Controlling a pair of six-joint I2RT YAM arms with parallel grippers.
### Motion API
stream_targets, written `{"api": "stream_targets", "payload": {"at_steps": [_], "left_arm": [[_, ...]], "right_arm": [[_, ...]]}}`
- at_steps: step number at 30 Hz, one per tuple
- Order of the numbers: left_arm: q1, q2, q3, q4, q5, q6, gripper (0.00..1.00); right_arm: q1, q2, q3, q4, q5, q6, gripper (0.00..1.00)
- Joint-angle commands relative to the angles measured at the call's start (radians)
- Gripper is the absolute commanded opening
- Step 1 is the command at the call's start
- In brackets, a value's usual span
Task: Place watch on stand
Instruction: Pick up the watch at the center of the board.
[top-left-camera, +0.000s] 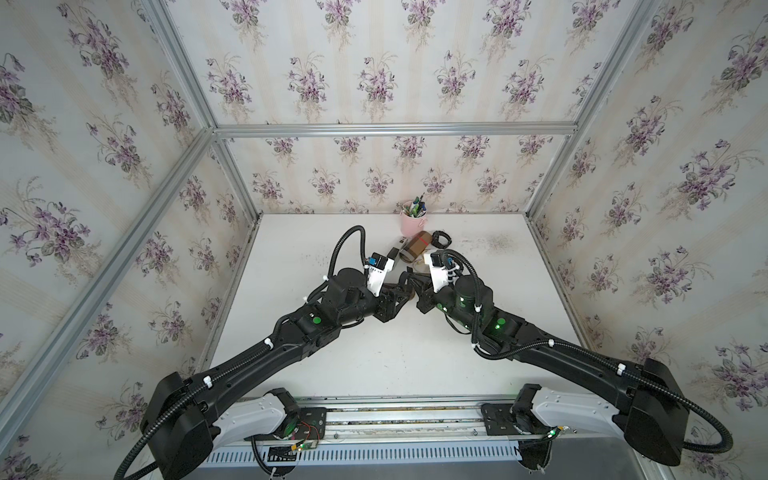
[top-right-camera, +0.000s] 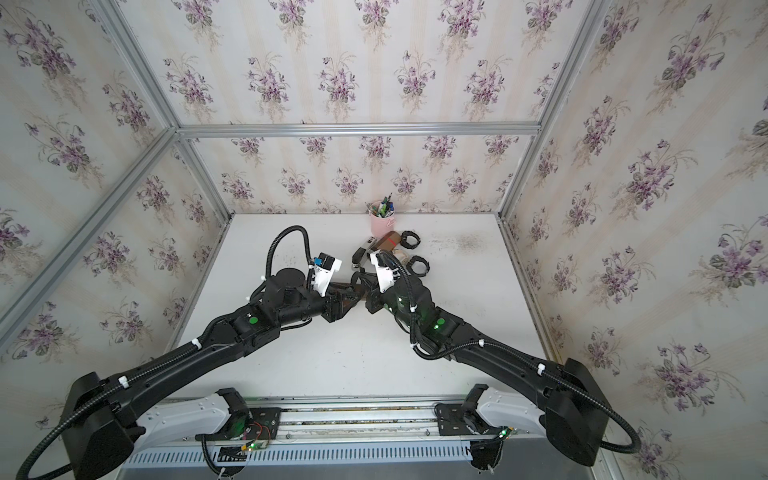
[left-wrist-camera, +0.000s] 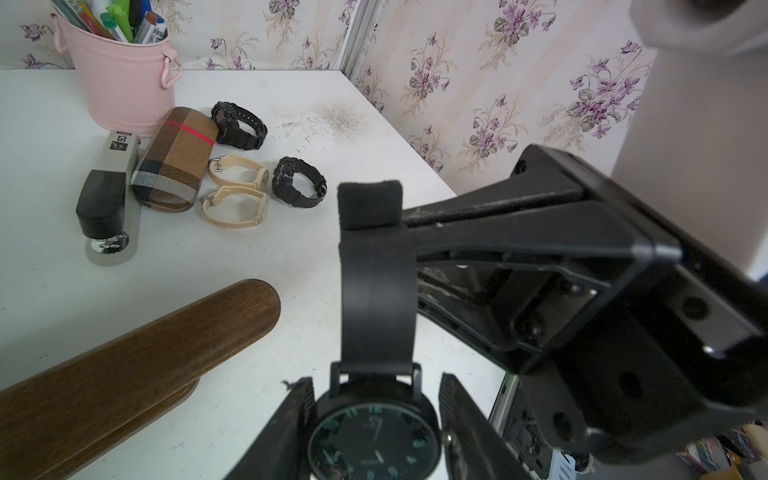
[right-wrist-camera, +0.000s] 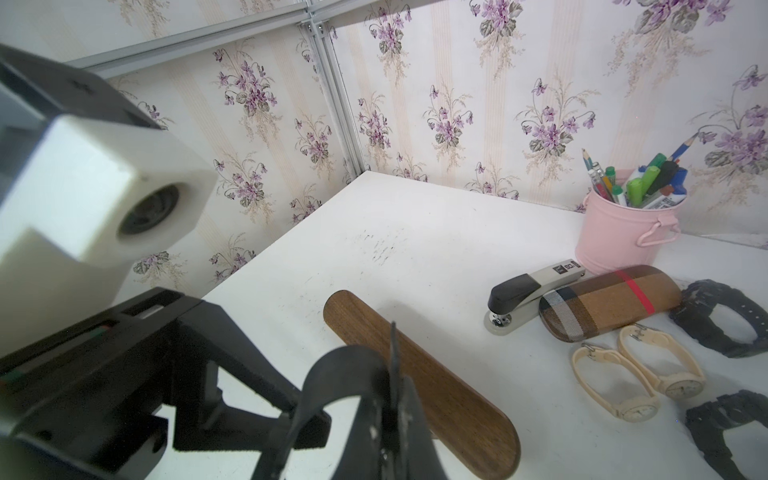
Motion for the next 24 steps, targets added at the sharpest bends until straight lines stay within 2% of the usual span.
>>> {"api": "stream_targets", "payload": {"at_steps": [1, 18, 24], "left_arm": [[0.002, 0.002, 0.000, 0.008, 0.006, 0.013, 0.54], [0.001, -0.002, 0.001, 0.003, 0.013, 0.014, 0.42], [0.001, -0.011, 0.016, -0.036, -0.026, 0.023, 0.40]], "right_arm": [[0.000, -0.005, 0.005, 0.021, 0.002, -0.008, 0.00], [0.001, -0.003, 0.012, 0.012, 0.015, -0.006, 0.00], [0.001, -0.003, 0.020, -0.017, 0.019, 0.008, 0.00]]}}
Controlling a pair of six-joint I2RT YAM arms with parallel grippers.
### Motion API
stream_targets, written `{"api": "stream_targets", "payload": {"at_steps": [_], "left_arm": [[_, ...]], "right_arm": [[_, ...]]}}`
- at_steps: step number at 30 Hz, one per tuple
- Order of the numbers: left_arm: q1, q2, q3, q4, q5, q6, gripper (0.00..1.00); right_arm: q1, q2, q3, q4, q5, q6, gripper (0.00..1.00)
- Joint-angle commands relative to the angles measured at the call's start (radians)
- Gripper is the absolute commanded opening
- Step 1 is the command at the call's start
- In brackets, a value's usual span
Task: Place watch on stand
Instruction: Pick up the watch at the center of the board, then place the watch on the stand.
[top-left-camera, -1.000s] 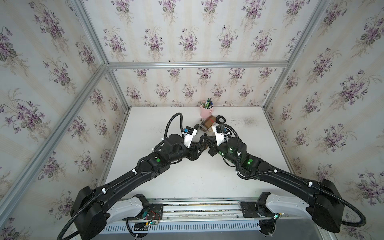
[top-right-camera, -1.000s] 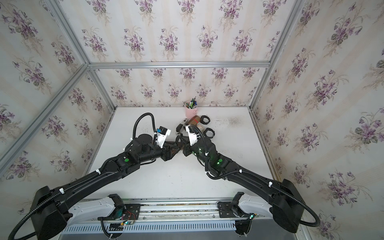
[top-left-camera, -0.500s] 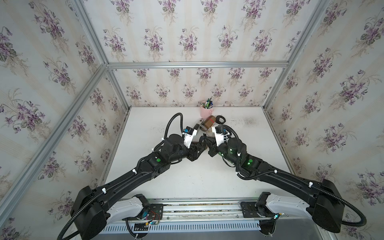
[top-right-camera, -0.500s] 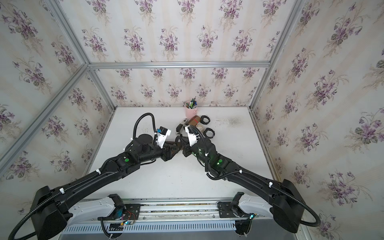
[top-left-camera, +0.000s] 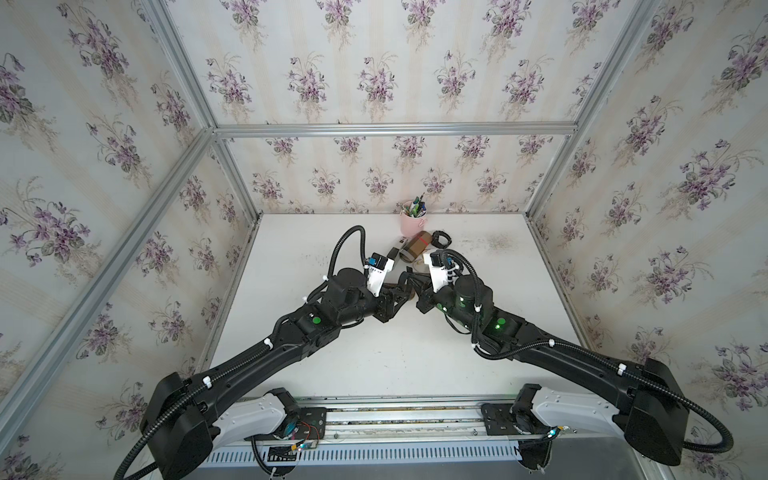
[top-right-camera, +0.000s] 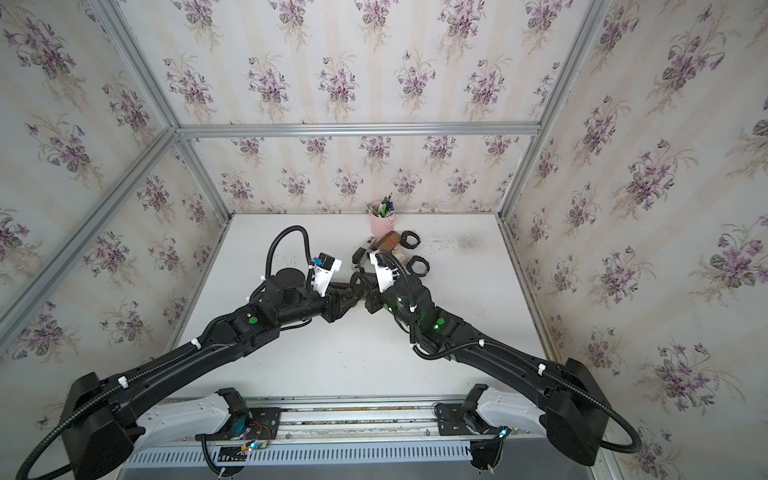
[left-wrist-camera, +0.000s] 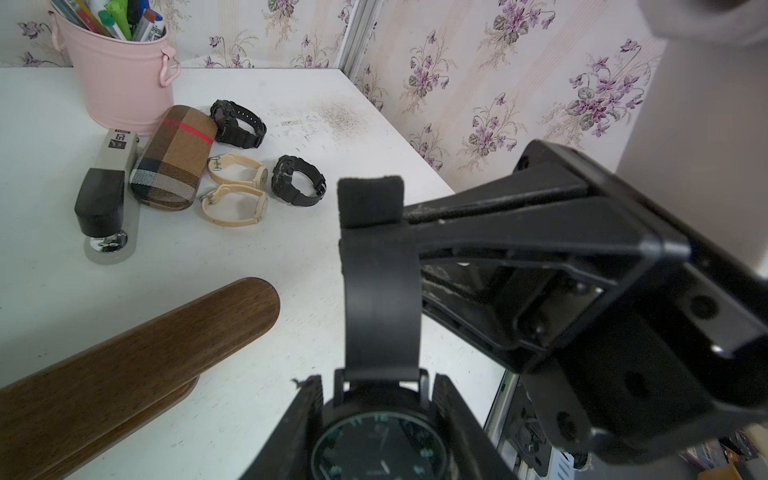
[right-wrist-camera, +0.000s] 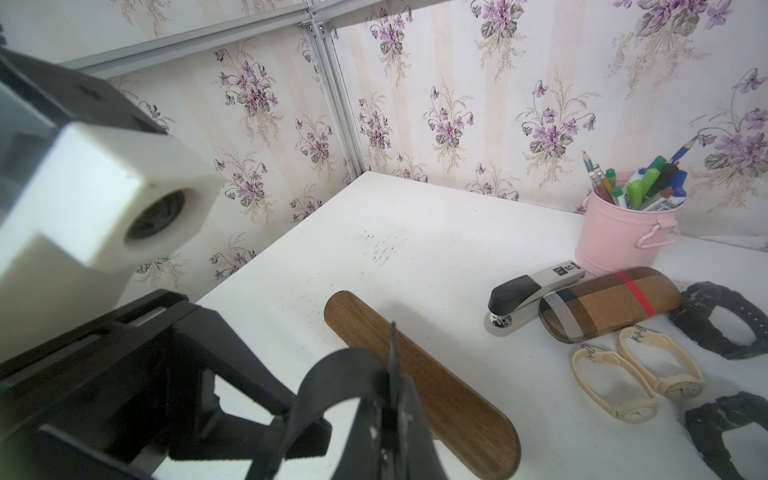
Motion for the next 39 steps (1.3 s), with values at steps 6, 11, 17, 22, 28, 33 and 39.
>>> {"api": "stream_targets", "payload": {"at_steps": [6, 11, 17, 22, 28, 33, 39], "left_arm": [[0.011, -0.012, 0.086, -0.206, -0.180, 0.062, 0.40], [0.047, -0.004, 0.173, -0.399, -0.285, 0.088, 0.40], [0.153, 0.048, 0.271, -0.669, -0.495, 0.069, 0.40], [0.281, 0.141, 0.325, -0.773, -0.607, 0.035, 0.40], [0.398, 0.268, 0.354, -0.773, -0.649, 0.028, 0.37], [0.438, 0.377, 0.353, -0.717, -0.589, 0.051, 0.37], [0.439, 0.469, 0.369, -0.701, -0.512, 0.069, 0.36]], "right_arm": [[-0.002, 0.010, 0.039, -0.104, -0.017, 0.042, 0.19], [-0.004, 0.004, 0.010, -0.149, -0.029, 0.085, 0.35], [-0.024, 0.012, -0.019, -0.213, 0.006, 0.204, 0.50], [-0.110, 0.028, -0.058, -0.225, -0.016, 0.349, 0.54], [-0.169, 0.031, -0.103, -0.191, -0.050, 0.422, 0.57], [-0.171, 0.053, -0.102, -0.164, -0.088, 0.429, 0.64], [-0.179, 0.128, -0.082, -0.142, -0.132, 0.456, 0.71]]}}
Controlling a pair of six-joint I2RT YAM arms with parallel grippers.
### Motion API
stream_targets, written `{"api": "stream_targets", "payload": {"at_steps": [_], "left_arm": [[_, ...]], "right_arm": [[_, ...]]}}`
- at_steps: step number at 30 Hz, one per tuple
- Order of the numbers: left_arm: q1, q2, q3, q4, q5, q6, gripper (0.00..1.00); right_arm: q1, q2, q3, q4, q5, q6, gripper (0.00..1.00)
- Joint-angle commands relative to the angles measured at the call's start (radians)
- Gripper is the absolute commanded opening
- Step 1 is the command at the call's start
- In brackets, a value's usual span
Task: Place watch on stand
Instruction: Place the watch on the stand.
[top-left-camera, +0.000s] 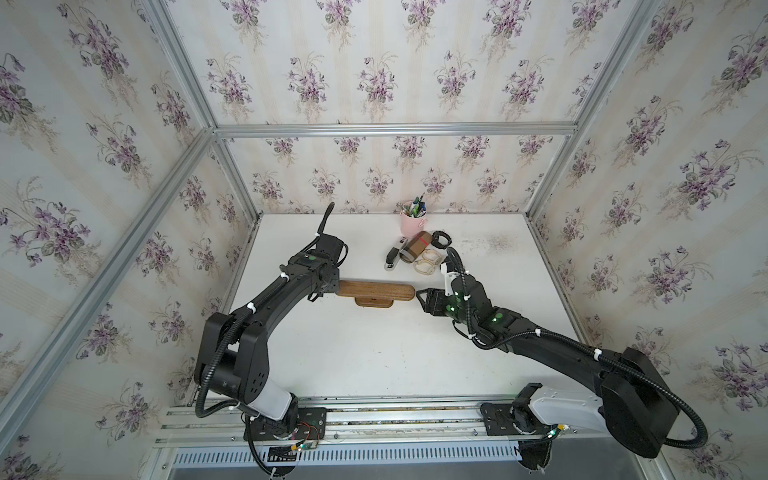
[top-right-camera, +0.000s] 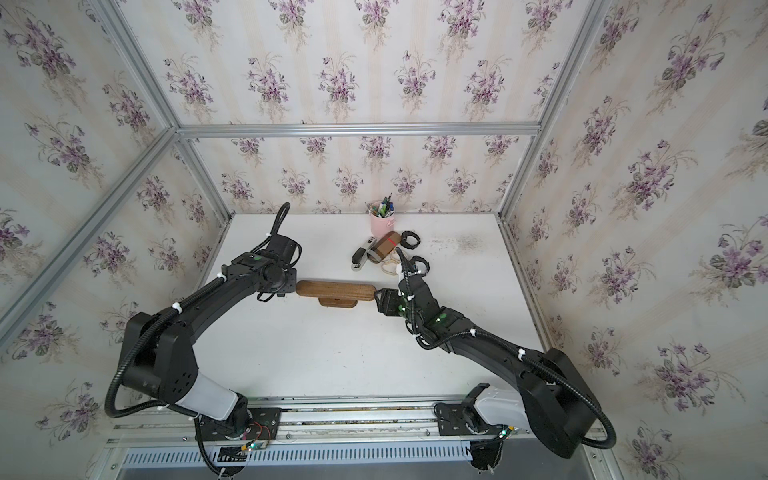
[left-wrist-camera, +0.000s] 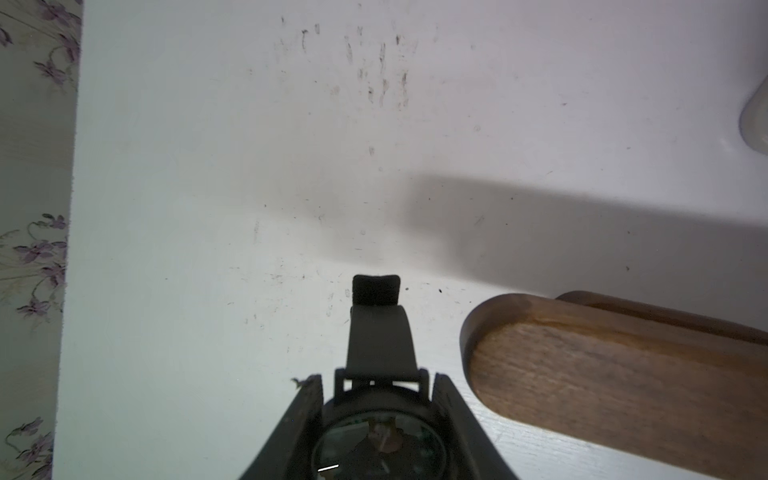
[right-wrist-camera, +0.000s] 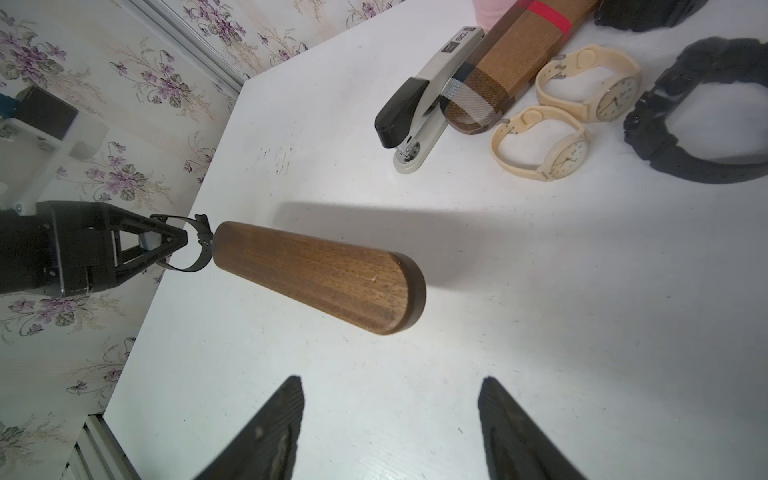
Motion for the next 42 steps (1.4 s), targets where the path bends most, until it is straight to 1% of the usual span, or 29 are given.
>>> {"api": "stream_targets", "payload": {"at_steps": [1, 3, 5, 18, 23, 27, 29, 30, 32, 33, 37, 42], "left_arm": [[0.002, 0.028, 0.015, 0.018, 0.054, 0.013, 0.36], [0.002, 0.028, 0.005, 0.036, 0.080, 0.013, 0.36], [0.002, 0.029, 0.003, 0.047, 0.099, 0.016, 0.37], [0.002, 0.054, 0.006, 0.090, 0.201, 0.036, 0.37], [0.001, 0.056, 0.018, 0.089, 0.196, 0.039, 0.37], [0.005, 0.047, 0.023, 0.084, 0.161, 0.036, 0.39], [0.012, 0.049, 0.029, 0.087, 0.165, 0.040, 0.40], [0.014, 0.052, 0.034, 0.088, 0.167, 0.041, 0.39], [0.016, 0.064, 0.047, 0.089, 0.172, 0.047, 0.40], [0.016, 0.070, 0.053, 0.088, 0.175, 0.050, 0.40], [0.016, 0.093, 0.076, 0.086, 0.184, 0.062, 0.40], [0.016, 0.112, 0.093, 0.090, 0.211, 0.073, 0.40]], "right_arm": [[-0.002, 0.036, 0.014, 0.044, -0.036, 0.042, 0.71], [-0.002, 0.061, 0.020, 0.050, -0.040, 0.050, 0.71], [-0.002, 0.083, 0.025, 0.058, -0.039, 0.056, 0.74], [-0.003, 0.216, 0.089, 0.097, -0.095, 0.021, 0.74], [-0.002, 0.237, 0.110, 0.083, -0.114, 0.004, 0.73], [0.002, 0.204, 0.085, 0.057, -0.087, -0.033, 0.74], [0.007, 0.188, 0.064, 0.051, -0.082, -0.048, 0.84], [0.013, 0.182, 0.054, 0.046, -0.080, -0.055, 0.91], [0.032, 0.181, 0.044, 0.035, -0.076, -0.065, 0.92], [0.050, 0.182, 0.045, 0.024, -0.066, -0.073, 0.97], [0.104, 0.210, 0.063, -0.016, -0.017, -0.098, 0.98], [0.119, 0.252, 0.084, -0.021, -0.012, -0.106, 0.97]]}}
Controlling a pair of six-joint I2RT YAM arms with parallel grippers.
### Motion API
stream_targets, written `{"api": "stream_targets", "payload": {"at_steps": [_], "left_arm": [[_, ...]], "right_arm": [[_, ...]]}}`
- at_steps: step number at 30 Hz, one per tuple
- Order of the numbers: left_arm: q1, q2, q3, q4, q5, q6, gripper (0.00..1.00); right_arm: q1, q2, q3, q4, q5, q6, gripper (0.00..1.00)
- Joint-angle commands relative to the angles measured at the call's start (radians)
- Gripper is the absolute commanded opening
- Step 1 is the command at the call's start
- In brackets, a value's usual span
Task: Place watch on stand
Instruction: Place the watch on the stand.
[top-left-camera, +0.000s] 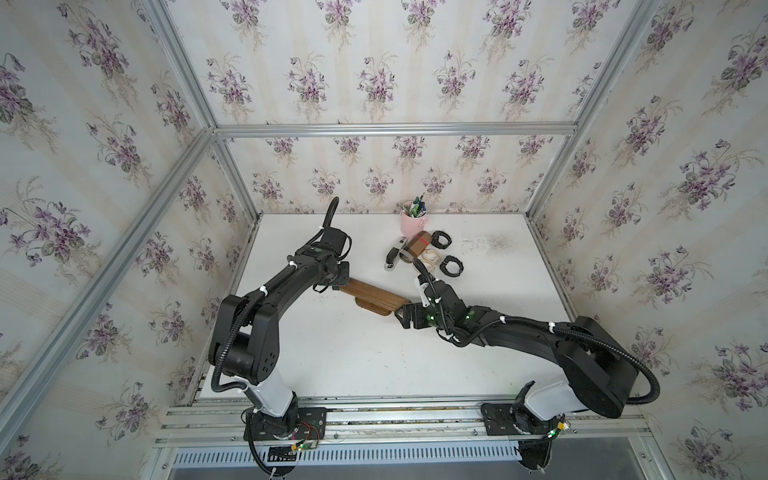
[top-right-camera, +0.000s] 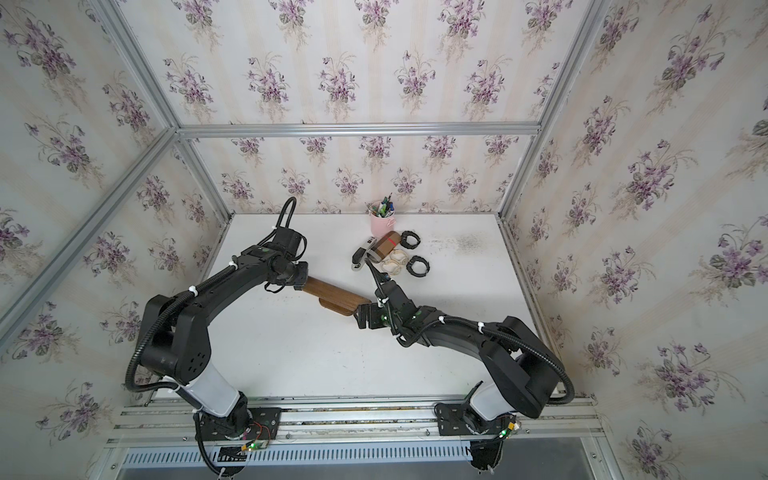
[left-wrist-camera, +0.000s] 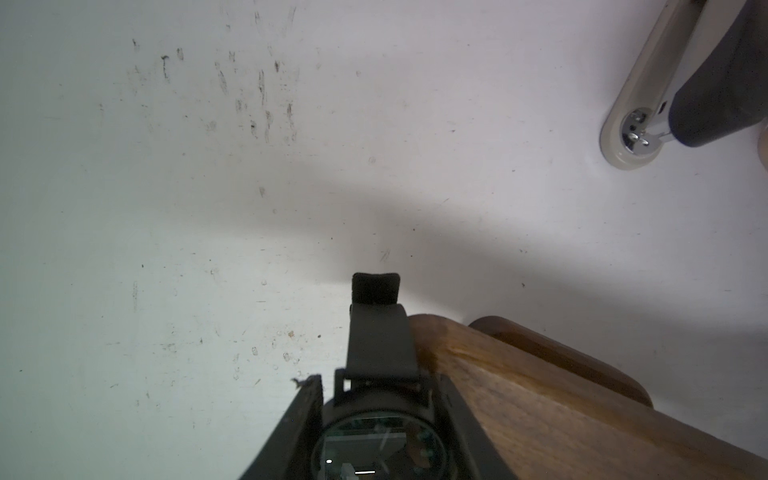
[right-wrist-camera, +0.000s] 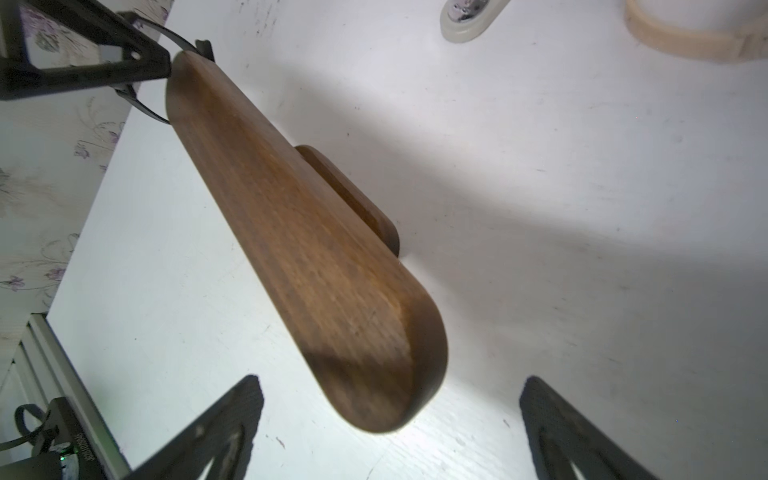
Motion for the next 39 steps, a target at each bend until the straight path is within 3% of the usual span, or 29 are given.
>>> {"api": "stream_targets", "payload": {"at_steps": [1, 13, 24, 39], "left_arm": [[-0.001, 0.006, 0.009, 0.015, 0.026, 0.020, 0.40], [-0.033, -0.008, -0.008, 0.024, 0.054, 0.037, 0.40], [-0.111, -0.042, -0.038, -0.007, -0.003, -0.019, 0.40], [-0.210, -0.051, -0.085, 0.022, 0.006, -0.132, 0.42]], "right_arm": [[0.008, 0.022, 0.022, -0.014, 0.038, -0.019, 0.97], [-0.004, 0.057, 0.095, -0.095, 0.129, -0.067, 0.82], [-0.032, 0.058, 0.117, -0.067, 0.076, -0.075, 0.77], [-0.032, 0.094, 0.164, -0.054, 0.043, -0.082, 0.69]]}}
